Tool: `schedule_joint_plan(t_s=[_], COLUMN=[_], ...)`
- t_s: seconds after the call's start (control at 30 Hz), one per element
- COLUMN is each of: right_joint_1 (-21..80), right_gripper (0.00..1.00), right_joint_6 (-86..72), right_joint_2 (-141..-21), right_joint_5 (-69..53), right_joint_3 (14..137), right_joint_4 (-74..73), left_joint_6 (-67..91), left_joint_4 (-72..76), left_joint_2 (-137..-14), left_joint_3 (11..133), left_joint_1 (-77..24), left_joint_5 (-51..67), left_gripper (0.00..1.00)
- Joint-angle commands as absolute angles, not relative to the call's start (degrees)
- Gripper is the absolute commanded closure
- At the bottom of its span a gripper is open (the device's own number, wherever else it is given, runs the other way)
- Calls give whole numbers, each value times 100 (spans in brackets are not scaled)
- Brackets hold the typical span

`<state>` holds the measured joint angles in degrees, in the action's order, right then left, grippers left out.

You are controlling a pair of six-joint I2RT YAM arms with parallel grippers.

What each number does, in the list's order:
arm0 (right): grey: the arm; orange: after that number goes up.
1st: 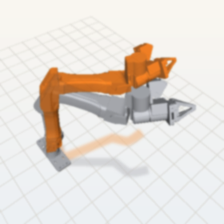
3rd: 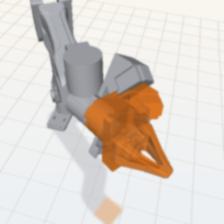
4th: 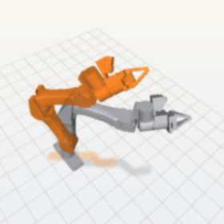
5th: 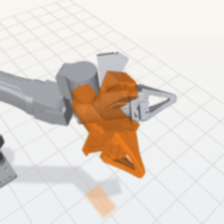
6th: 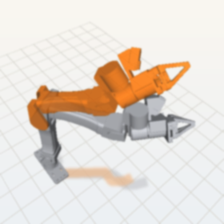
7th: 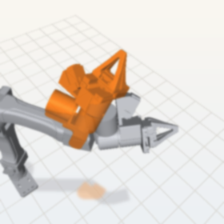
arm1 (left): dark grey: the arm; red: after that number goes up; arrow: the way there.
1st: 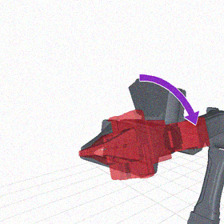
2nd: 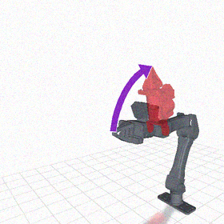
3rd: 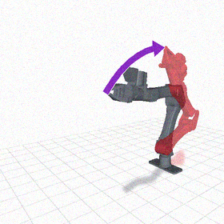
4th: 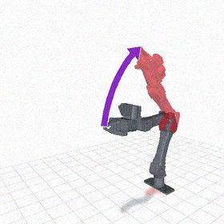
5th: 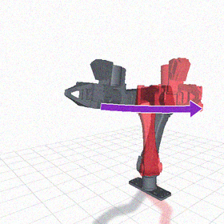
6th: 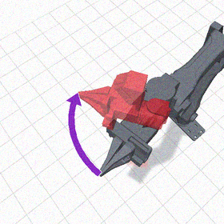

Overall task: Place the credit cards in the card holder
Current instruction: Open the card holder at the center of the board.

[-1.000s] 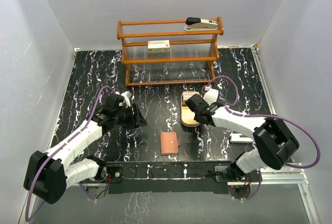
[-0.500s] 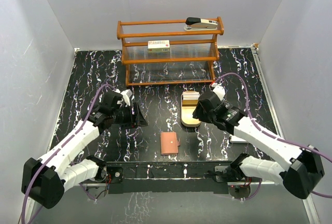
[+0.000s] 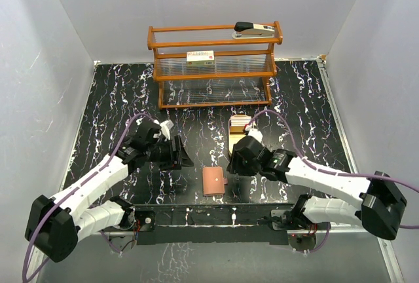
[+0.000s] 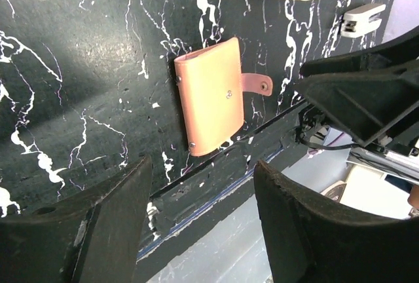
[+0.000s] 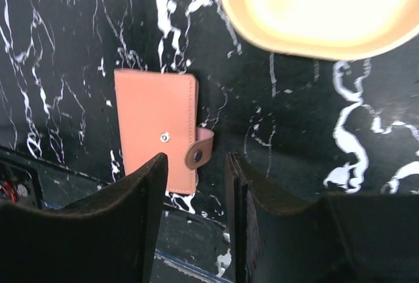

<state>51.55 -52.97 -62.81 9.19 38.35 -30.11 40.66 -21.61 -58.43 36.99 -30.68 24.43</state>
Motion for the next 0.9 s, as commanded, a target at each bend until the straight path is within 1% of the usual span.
schedule_joint_plan(t_s=[0.0, 0.13, 0.47, 0.67, 0.87], right_joint_1=[5564, 5667, 5721, 5722, 5717], right_gripper=[62, 62, 62, 67, 70], right_joint_6=[-5594, -5591, -5560, -5450, -5430], right_joint_2=[-6568, -6767, -7016, -7216, -7282], right_joint_5=[1057, 1186, 1058, 1290, 1234], right_joint_3=[3835, 3849, 3749, 3883, 3822], right_joint_4=[-2430, -2438, -2230, -2556, -2519], left_joint_6=[4325, 4329, 4489, 4526, 4535], left_joint_4=[-1935, -1885, -1538, -1511, -1534], left_joint_2=[-6003, -6155, -6351, -6397, -6418], left_joint_3=[3546, 3514, 3405, 3437, 3433], left_joint_1=[-3208, -3270, -3395, -3453, -3483], left_joint_5=[2525, 2504, 2591, 2565, 2547], left_gripper=[39, 39, 39, 40, 40])
